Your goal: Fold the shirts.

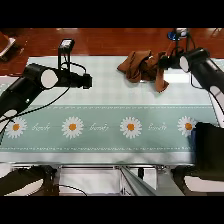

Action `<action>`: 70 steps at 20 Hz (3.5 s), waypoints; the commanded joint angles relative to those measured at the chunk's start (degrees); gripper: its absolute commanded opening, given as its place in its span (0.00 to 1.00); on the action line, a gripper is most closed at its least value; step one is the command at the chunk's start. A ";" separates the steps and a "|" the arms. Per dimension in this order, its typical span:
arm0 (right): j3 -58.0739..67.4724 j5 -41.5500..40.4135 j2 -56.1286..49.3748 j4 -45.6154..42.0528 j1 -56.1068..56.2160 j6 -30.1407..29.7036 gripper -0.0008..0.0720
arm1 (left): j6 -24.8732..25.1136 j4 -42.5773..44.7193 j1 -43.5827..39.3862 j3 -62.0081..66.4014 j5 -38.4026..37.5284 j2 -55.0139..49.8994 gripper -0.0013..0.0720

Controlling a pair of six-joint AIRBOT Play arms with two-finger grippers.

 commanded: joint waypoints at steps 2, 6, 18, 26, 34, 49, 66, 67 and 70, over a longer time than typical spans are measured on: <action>14.97 -4.13 -15.17 18.14 -7.41 -9.22 0.57 | 0.00 0.00 -0.09 -0.02 1.18 -1.77 0.71; 29.20 6.36 -28.59 28.50 -8.13 -18.88 0.57 | 0.00 0.00 -0.09 -0.02 1.33 -2.97 0.71; 36.13 22.40 -32.68 35.26 -8.04 -24.17 0.05 | 0.04 0.04 0.90 1.01 -7.54 -2.82 0.71; 36.13 20.15 -5.53 38.60 -7.96 -29.75 0.05 | -1.33 -0.11 4.79 -5.29 -19.28 15.58 0.71; 36.13 19.69 17.75 42.01 -4.66 -36.76 0.05 | -10.49 -4.57 -6.12 -28.65 -3.19 36.33 0.71; 3.19 24.15 26.80 46.18 22.84 -31.87 0.05 | -10.47 -0.15 -3.63 -29.88 2.91 35.52 0.71; -15.34 28.06 27.56 39.21 -12.87 -27.63 0.57 | -10.23 1.57 14.47 -30.64 -15.91 35.45 0.71; -18.60 28.68 30.12 38.14 -19.63 -27.63 0.57 | -9.60 -1.79 17.88 -31.56 -17.99 35.32 0.71; -33.20 28.52 36.94 42.99 -35.01 -28.09 0.56 | 4.00 -20.55 26.73 -36.81 -24.04 32.35 0.71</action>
